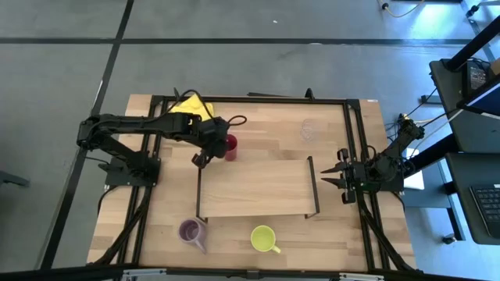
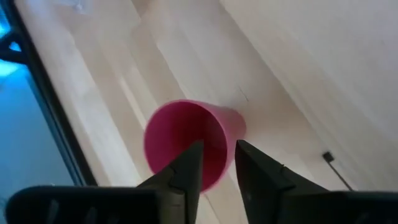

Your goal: Stack small to large cups/mugs on shelf

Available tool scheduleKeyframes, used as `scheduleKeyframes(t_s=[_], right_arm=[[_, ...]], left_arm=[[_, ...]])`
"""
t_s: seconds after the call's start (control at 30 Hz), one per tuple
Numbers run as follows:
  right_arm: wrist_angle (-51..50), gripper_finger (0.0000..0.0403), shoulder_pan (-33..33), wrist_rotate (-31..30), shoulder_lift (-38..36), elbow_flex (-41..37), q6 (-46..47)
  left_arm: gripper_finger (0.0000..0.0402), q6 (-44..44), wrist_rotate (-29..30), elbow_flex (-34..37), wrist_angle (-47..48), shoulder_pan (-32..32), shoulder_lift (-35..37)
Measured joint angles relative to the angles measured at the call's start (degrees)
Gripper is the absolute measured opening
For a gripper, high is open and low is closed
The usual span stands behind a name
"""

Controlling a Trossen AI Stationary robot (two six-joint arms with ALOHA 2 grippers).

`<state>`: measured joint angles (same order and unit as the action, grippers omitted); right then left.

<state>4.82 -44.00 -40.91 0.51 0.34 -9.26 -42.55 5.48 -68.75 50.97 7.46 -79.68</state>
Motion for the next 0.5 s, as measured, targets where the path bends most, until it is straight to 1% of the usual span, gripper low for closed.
scheduleKeyframes(t_s=[0.17, 0.23, 0.33, 0.5], right_arm=[[0.0, 0.0096, 0.0, 0.0, 0.0, 0.0, 0.0], [0.0, 0.0096, 0.0, 0.0, 0.0, 0.0, 0.0], [0.1, 0.0096, 0.0, 0.0, 0.1, 0.0, 0.0], [0.1, 0.0096, 0.0, 0.0, 0.1, 0.0, 0.1]], left_arm=[[0.0127, 1.1, 1.2, 0.1, 1.9, 1.1, -1.7], [0.013, 1.3, 1.7, 0.0, 1.4, 1.6, -2.7], [0.013, 1.5, 0.5, 0.0, 2.0, 2.4, -4.4], [0.0128, 1.5, -0.4, 0.0, 1.8, 2.1, -5.7]])
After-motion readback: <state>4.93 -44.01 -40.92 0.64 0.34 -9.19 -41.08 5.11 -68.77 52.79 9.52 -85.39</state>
